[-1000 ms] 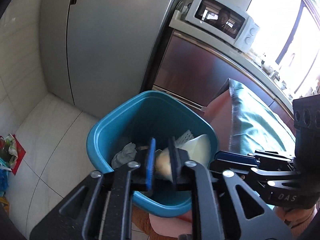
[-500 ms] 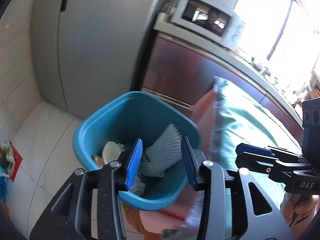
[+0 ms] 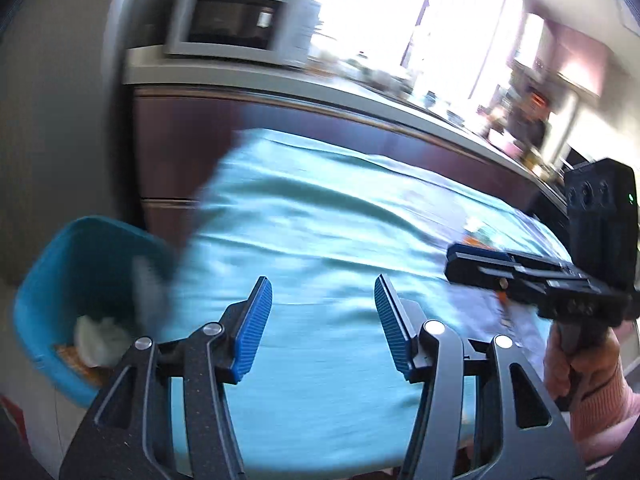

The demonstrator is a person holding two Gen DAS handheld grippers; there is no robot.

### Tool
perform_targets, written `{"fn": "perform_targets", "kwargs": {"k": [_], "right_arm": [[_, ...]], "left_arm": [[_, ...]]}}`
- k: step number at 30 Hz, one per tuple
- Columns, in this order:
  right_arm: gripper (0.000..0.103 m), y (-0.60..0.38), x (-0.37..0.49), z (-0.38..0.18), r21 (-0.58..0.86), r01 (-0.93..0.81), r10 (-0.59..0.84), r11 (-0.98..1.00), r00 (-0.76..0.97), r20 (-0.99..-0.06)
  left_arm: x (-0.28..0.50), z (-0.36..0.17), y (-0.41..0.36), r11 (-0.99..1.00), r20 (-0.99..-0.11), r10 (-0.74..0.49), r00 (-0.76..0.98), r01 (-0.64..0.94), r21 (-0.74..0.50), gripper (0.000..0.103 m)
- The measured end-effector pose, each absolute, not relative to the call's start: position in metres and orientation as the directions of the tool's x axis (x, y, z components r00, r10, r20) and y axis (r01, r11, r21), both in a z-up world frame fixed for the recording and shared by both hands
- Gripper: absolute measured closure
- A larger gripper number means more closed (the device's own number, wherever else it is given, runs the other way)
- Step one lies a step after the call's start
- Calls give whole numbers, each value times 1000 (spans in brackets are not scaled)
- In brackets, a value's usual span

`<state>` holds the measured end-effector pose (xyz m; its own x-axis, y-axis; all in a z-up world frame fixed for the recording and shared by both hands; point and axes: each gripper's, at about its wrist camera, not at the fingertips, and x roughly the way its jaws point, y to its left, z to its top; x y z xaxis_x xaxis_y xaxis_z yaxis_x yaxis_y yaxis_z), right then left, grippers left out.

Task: Collect trash
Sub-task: 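Swing both tools back over the table toward the orange peels and snack wrapper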

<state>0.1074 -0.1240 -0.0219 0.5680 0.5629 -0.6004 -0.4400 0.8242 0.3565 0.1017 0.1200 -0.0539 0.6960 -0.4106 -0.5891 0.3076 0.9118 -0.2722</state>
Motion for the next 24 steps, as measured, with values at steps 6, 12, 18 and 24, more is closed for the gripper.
{"fn": "perform_targets", "kwargs": {"k": [6,12,18,24], "right_arm": [[63,-201,89,-30,352,-276,442,894,663,-604],[62,-272,69,-40,360,-102,316,927,727,-609],[57,-328,51,-55,366,45,212,929,746,-631],[41,-354,47,-73,407,100,208,908,736,-644]], "left_arm": [[105,-56,36,845,-604,-519,605,470,-256,50],[98,-60,-37,778,-627,-574,526,589,-218,50],[100,-64,-83,736,-658,-586,473,651,-187,50],[112,-69,-111,723,-682,-577,448,668,-173,50]]}}
